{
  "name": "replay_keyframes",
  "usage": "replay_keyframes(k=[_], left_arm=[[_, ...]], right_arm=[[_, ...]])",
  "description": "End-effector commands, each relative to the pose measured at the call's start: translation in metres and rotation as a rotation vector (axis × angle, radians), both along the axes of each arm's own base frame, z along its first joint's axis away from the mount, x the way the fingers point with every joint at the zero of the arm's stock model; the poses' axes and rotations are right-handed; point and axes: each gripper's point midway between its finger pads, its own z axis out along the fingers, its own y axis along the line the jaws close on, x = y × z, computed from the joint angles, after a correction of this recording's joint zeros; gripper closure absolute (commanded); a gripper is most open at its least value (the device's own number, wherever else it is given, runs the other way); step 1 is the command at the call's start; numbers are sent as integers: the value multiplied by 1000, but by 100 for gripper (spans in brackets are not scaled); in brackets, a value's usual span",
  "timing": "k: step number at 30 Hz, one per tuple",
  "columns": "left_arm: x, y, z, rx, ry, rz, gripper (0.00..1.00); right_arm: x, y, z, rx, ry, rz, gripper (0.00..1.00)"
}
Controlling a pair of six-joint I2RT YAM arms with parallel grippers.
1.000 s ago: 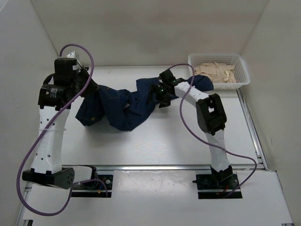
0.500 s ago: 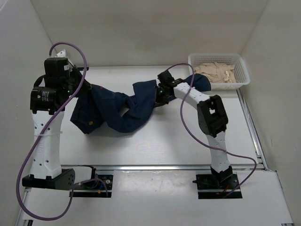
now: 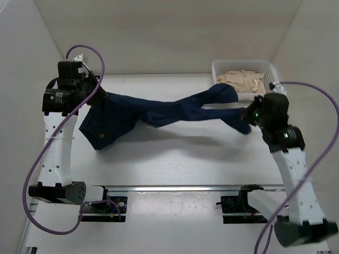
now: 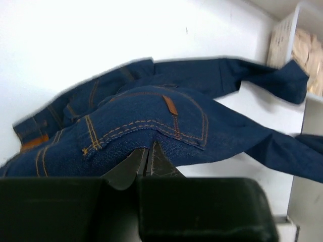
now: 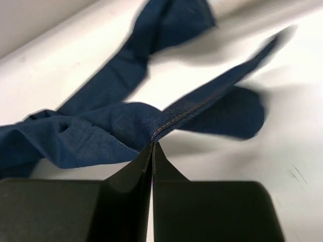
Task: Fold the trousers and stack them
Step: Flatten the trousers out
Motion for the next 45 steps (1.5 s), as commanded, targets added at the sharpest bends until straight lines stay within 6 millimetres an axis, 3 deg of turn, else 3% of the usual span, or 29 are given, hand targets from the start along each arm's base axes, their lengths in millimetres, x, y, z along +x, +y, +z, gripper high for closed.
replay_keyframes(k=[1,2,3,4,5,8,10,13,14,15,17,18,19,20,21,23,25,28,30,31,33,34,35,36,39,42,43,44,45], left_arm=[[-24,-16,2,-56,-40,-101,90],[-43,-26,-19,-80,-1,-157,88],[-51,-29,-31,-94,18,-174,74],[-59,-30,-45,-100,51,-179,21],[-68,-28,-72,-95,113,-168,0],[-72,-9,-95,-25,199,-92,0],[-64,1,-96,9,232,-60,0],[-56,12,-84,40,198,5,70],[-57,20,-94,47,226,54,89],[-60,22,-100,36,241,74,90],[-63,21,-117,8,272,92,89],[-65,13,-141,-42,320,70,79],[-67,9,-151,-70,341,64,43],[-68,8,-161,-80,360,76,19],[-72,6,-182,-103,420,93,1],[-66,8,-205,-114,472,119,0],[-68,8,-233,-128,564,140,0],[-63,11,-266,-164,651,173,0],[-51,13,-277,-189,666,188,5],[-45,13,-279,-189,663,188,14],[-34,14,-280,-189,660,187,45],[-22,15,-278,-189,652,187,79],[-15,14,-275,-197,645,181,90],[-9,14,-273,-197,637,180,90],[13,17,-262,-185,596,175,90],[30,15,-249,-183,560,163,90],[36,15,-247,-183,552,162,90],[48,16,-227,-178,501,151,90],[53,15,-223,-185,510,145,90]], right_arm=[[-65,-45,-46,-112,166,-177,100],[-79,-51,-64,-111,210,-212,100],[-95,-55,-67,-89,196,-248,100],[-107,-56,-79,-68,231,-283,79],[-109,-53,-67,-64,186,-260,58],[-95,-58,-60,-69,152,-314,12],[-76,-53,-52,-61,146,-307,8],[-49,-30,-57,-48,240,-205,60],[-43,-22,-64,-44,281,-170,87],[-45,-15,-72,-26,309,-140,96],[-53,2,-99,36,374,-65,99],[-64,19,-110,104,424,-4,97],[-70,24,-120,151,456,3,90],[-80,31,-130,193,490,22,82],[-95,38,-154,248,567,11,53],[-114,53,-167,356,632,25,14],[-133,54,-189,399,700,0,2],[-147,59,-210,452,766,-19,0],[-147,59,-227,468,784,-50,0],[-146,59,-232,473,792,-59,0],[-136,61,-242,494,790,-69,4],[-133,60,-247,494,791,-89,7],[-125,59,-251,488,767,-92,10],[-122,52,-262,448,781,-134,13],[-94,47,-261,402,727,-136,26],[-67,43,-259,341,708,-125,62],[-58,42,-258,317,695,-110,78],[-36,43,-241,303,652,-100,100],[-28,41,-242,280,664,-108,100]])
